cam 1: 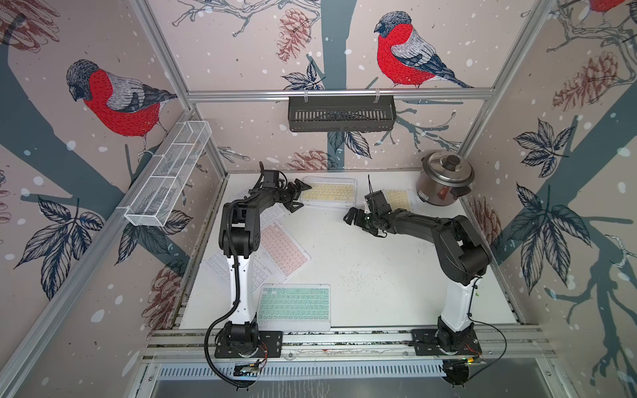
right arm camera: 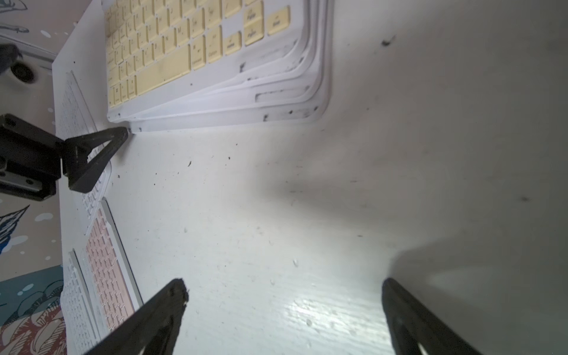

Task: Stack the numeric keypads
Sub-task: Adjust the numeric keypads at the center of the board.

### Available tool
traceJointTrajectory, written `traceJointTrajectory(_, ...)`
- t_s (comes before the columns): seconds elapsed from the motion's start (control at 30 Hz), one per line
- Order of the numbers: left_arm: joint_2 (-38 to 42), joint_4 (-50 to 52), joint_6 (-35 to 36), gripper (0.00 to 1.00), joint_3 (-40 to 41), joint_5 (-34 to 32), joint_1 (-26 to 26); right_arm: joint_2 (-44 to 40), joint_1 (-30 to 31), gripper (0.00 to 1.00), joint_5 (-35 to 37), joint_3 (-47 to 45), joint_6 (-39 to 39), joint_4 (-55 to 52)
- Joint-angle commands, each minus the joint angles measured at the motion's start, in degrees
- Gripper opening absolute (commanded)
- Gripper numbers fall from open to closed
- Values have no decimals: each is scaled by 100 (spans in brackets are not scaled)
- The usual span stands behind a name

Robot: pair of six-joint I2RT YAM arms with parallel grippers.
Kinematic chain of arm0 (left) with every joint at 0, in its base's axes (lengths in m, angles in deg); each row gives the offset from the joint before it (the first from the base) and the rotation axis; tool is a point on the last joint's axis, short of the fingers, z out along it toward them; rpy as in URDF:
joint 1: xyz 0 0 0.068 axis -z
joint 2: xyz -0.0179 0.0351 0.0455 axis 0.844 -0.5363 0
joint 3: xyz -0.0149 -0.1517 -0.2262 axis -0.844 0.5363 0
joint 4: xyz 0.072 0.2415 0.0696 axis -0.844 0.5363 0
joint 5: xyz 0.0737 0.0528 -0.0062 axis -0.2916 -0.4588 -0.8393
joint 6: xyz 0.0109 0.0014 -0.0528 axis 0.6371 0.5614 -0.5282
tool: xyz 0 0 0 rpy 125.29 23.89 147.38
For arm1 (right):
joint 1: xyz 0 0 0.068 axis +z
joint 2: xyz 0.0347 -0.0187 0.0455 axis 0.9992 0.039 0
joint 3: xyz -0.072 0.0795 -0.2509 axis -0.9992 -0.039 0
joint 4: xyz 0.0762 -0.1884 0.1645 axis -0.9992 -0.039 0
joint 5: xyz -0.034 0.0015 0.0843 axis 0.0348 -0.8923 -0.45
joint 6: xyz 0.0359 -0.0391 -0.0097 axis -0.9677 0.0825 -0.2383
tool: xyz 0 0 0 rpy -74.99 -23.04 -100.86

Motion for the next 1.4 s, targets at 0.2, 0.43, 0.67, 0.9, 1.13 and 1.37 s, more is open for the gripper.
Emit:
traceJointTrajectory(0.2,-896,2197,1833,97,-2192,-944,-218,624,-558,100,-391,857,588,42)
traceJointTrajectory(0.43,-1998,1763,1848,96,-3573,-405,-53,1479,-799,100,-986,1570,312,739)
traceJointTrajectory(0.67,-2480,993,1332,96,-3775,143,-6,2483,-1004,100,-1373,2331,-5,1419)
traceJointTrajectory(0.9,-2663,1068,1365,96,-3866,67,-19,3556,-1084,100,-1277,3776,-11,984)
traceJointTrajectory(1.13,-2727,1239,1541,96,-3750,76,-58,4374,-1173,100,-1010,5064,87,328)
traceJointTrajectory(1.37,-2584,1368,1614,96,-3381,129,-50,4851,-1181,99,-1577,5526,-128,487)
